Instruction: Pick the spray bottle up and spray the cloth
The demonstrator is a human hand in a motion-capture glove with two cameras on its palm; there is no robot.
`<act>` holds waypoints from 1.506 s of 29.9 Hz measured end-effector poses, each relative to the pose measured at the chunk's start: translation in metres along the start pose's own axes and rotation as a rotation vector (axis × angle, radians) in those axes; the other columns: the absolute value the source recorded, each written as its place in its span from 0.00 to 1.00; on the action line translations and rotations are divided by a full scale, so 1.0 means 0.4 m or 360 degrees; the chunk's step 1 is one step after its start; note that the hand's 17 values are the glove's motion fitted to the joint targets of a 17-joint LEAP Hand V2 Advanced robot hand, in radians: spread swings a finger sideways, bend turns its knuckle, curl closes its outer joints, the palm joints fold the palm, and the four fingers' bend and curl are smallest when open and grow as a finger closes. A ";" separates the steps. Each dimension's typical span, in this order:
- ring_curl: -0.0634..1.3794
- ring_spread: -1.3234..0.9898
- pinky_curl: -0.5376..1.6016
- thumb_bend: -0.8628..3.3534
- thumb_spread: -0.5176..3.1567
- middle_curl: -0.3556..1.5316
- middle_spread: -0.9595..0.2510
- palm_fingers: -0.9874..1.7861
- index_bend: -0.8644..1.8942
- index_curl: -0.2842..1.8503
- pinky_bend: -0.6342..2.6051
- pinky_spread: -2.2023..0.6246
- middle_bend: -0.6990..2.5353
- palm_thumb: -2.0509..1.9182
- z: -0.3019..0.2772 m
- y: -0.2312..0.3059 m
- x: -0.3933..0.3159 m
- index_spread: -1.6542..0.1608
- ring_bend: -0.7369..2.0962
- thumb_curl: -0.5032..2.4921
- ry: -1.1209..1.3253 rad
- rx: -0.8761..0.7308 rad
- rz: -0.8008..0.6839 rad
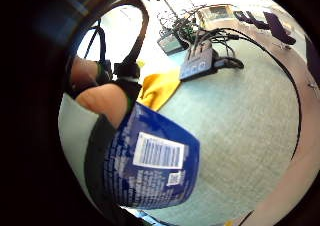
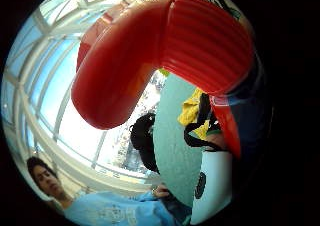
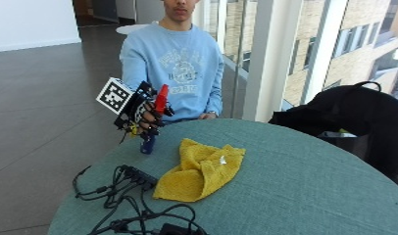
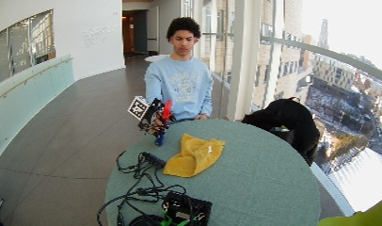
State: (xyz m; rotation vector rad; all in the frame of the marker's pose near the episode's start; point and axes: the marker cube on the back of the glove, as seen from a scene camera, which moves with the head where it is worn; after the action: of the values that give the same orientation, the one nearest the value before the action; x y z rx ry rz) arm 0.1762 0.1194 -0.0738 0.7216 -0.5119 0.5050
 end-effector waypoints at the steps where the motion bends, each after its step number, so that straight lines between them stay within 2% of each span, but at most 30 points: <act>1: 0.32 0.54 0.39 0.21 0.36 0.43 0.70 0.73 0.36 0.28 0.25 0.86 0.35 0.76 -0.003 -0.005 -0.005 0.77 0.45 0.33 0.0002 -0.0015 -0.0013; 5: 0.32 0.54 0.39 0.21 0.36 0.44 0.70 0.73 0.36 0.28 0.25 0.86 0.35 0.77 -0.016 -0.024 -0.026 0.78 0.45 0.34 -0.0004 -0.0105 -0.0072; 10: 0.32 0.54 0.39 0.20 0.36 0.44 0.70 0.74 0.36 0.28 0.25 0.86 0.35 0.76 -0.052 -0.007 -0.036 0.78 0.45 0.34 0.0056 -0.0477 -0.0283; 16: 0.32 0.54 0.39 0.20 0.38 0.44 0.71 0.74 0.36 0.29 0.25 0.85 0.35 0.76 -0.033 -0.067 -0.081 0.78 0.44 0.34 0.0129 -0.0401 -0.0114; 22: 0.32 0.54 0.40 0.20 0.39 0.44 0.71 0.76 0.35 0.28 0.26 0.84 0.34 0.75 -0.056 -0.124 -0.120 0.78 0.44 0.34 0.0157 -0.0701 -0.0098; 26: 0.32 0.54 0.41 0.20 0.38 0.44 0.71 0.76 0.35 0.28 0.27 0.83 0.34 0.75 -0.070 -0.145 -0.138 0.78 0.44 0.34 0.0229 -0.0784 -0.0120; 34: 0.33 0.54 0.41 0.20 0.36 0.44 0.72 0.77 0.35 0.28 0.28 0.82 0.33 0.77 -0.076 -0.111 -0.128 0.79 0.46 0.35 0.0240 -0.0946 -0.0006; 45: 0.33 0.55 0.42 0.20 0.34 0.44 0.73 0.78 0.36 0.28 0.29 0.82 0.34 0.77 -0.026 -0.067 -0.087 0.80 0.47 0.37 0.0354 -0.1046 -0.0005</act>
State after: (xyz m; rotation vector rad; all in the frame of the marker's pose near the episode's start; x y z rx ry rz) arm 0.1683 0.1008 -0.1142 0.0360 -0.4313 0.3745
